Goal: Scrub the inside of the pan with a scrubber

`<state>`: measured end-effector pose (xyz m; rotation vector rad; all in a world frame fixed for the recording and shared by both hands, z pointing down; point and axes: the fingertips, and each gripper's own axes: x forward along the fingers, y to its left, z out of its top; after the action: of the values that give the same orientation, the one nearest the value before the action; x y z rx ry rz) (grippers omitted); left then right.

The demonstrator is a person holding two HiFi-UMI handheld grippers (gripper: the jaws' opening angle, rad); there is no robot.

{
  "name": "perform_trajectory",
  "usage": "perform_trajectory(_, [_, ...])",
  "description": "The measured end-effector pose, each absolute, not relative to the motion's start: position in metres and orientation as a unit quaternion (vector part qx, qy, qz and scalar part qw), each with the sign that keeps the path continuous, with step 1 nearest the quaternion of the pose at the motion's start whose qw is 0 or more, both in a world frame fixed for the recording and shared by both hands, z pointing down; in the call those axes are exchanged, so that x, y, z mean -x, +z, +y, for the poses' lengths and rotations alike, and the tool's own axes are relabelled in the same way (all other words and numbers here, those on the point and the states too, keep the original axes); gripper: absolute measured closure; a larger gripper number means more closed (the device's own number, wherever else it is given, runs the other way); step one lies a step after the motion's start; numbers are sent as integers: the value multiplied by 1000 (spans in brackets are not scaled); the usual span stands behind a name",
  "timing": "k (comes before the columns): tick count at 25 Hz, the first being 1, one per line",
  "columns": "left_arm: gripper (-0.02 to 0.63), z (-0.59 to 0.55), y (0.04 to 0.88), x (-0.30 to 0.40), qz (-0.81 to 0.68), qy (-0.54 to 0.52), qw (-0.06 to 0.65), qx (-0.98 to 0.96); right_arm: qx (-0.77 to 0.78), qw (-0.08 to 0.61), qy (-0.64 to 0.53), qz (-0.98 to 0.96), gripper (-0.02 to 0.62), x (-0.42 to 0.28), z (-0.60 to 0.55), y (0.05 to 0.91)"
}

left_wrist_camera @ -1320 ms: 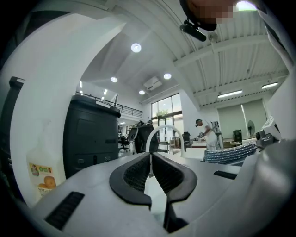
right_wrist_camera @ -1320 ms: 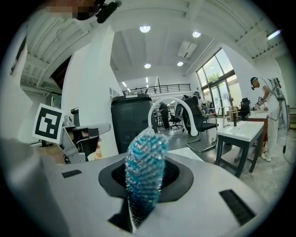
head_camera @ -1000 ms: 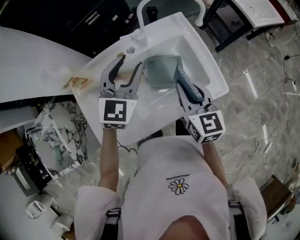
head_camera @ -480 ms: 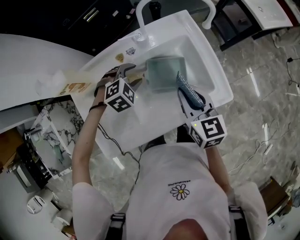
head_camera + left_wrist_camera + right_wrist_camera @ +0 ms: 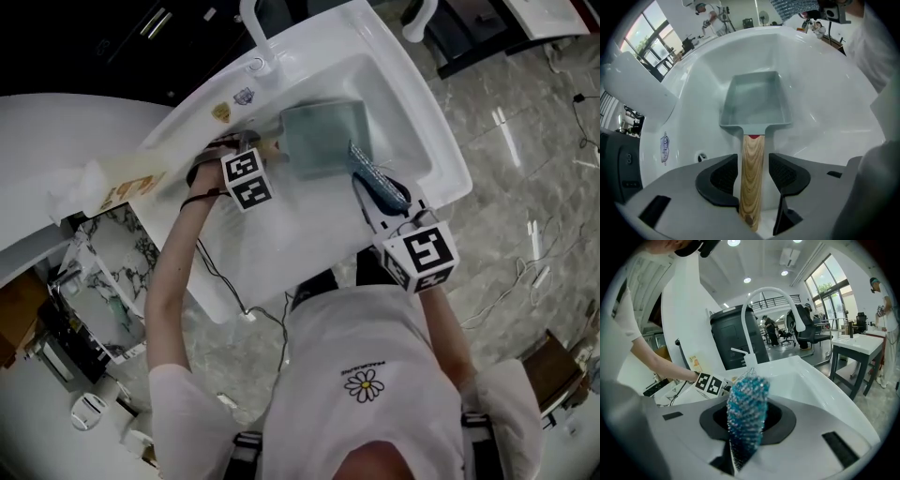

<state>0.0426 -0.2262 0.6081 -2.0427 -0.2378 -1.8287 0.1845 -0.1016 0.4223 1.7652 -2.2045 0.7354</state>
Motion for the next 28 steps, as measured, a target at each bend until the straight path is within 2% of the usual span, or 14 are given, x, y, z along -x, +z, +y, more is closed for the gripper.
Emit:
perform_trajectory(9, [440, -227, 620, -50, -84, -670, 186, 714, -582, 122, 263, -760, 537, -177, -104, 434])
perform_trajectory(14, [437, -226, 624, -48, -86, -679, 185, 705, -576, 126, 266, -763, 537, -172, -108, 438])
perform_trajectory(17, [403, -226, 630, -47, -88, -683, 198, 697, -574, 127, 268, -764, 537, -169, -109, 439])
perform_trajectory(19, [425, -229, 632, -49, -77, -681, 204, 699, -573, 127, 269, -764, 537, -168, -109, 440])
perform_trajectory(28, [433, -228, 630, -48, -94, -693, 215, 681, -567, 133, 275, -765, 537, -165, -107, 444])
